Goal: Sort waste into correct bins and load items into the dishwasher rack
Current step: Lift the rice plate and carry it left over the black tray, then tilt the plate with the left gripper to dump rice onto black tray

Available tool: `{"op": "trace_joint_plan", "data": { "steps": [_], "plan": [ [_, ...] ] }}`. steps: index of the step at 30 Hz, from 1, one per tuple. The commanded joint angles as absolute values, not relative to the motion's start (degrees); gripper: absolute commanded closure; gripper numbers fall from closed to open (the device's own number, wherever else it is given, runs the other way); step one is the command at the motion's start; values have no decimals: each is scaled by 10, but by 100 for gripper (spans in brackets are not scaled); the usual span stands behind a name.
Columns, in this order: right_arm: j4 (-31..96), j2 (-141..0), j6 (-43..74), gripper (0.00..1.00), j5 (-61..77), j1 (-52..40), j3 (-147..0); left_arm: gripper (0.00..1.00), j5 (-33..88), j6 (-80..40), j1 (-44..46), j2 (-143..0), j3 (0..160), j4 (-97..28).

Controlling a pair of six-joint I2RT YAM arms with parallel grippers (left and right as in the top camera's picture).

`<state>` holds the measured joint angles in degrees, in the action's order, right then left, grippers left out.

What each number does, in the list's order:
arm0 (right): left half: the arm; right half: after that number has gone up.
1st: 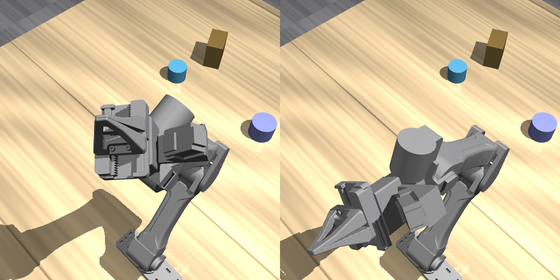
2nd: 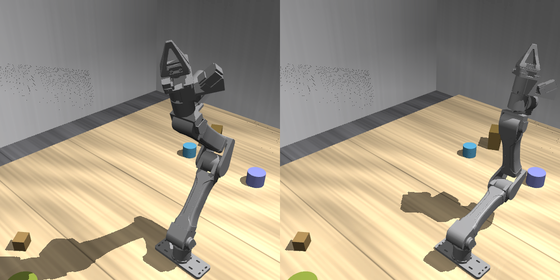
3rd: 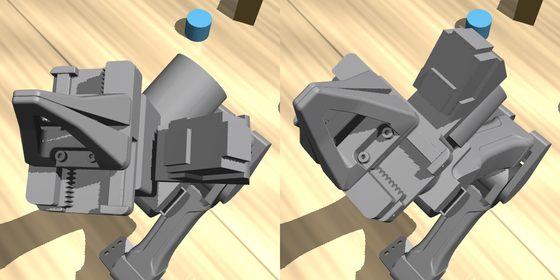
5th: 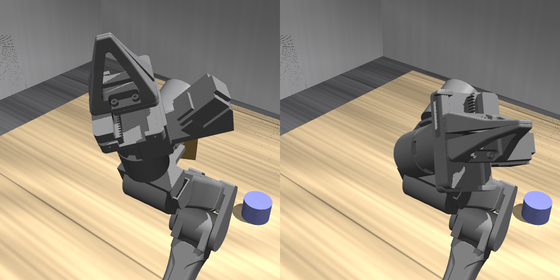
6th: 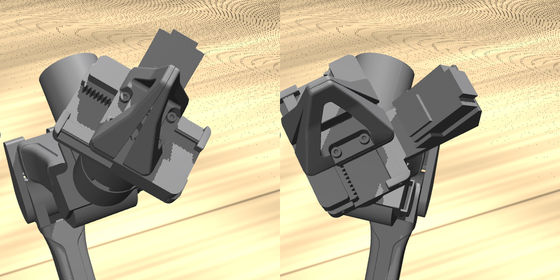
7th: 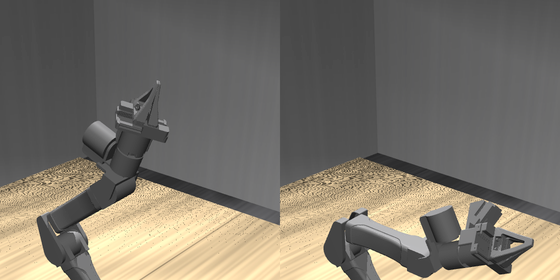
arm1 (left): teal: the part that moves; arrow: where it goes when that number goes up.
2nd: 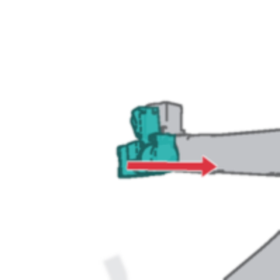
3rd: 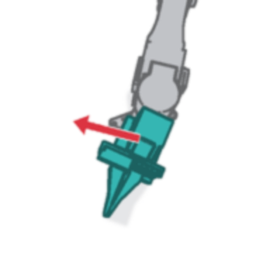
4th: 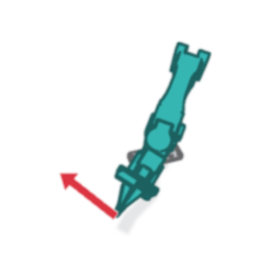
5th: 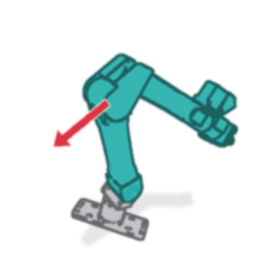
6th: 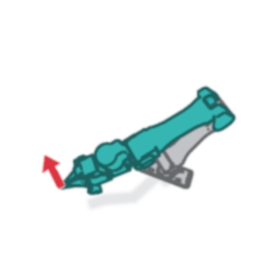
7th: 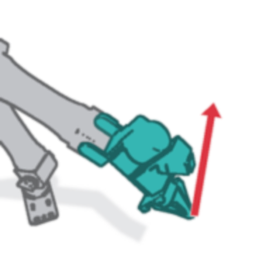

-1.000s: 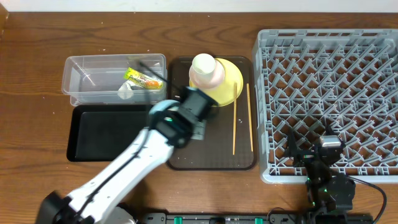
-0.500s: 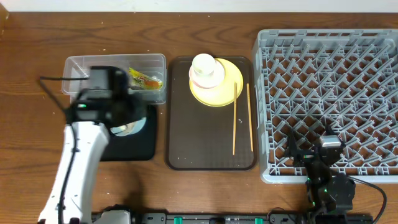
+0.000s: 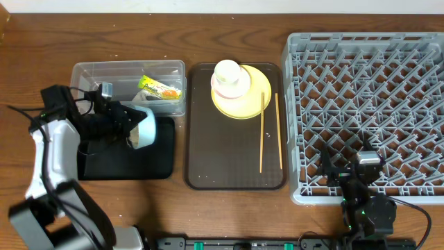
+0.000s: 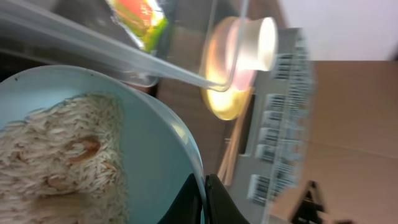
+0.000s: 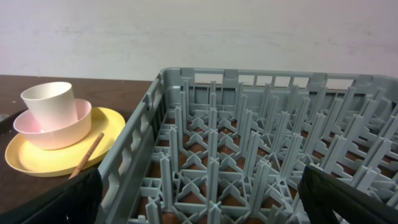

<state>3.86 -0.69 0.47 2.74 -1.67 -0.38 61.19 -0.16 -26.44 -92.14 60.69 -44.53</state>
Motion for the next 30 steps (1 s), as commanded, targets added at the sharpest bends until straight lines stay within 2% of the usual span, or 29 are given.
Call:
{"op": "trace_joint_plan", "data": {
  "steps": [1,11,23,30],
  "plan": [
    [41,-4,13,1,24,-17,-3,94,768,51,-290,-956,602,-446],
    [41,-4,12,1,24,-17,-3,94,901,128,-361,-990,580,-463],
    [41,-4,13,1,24,-17,-3,94,901,152,-457,-991,509,-479],
    [41,-4,13,1,24,-17,-3,93,901,159,-463,-990,509,-542]
  ]
}}
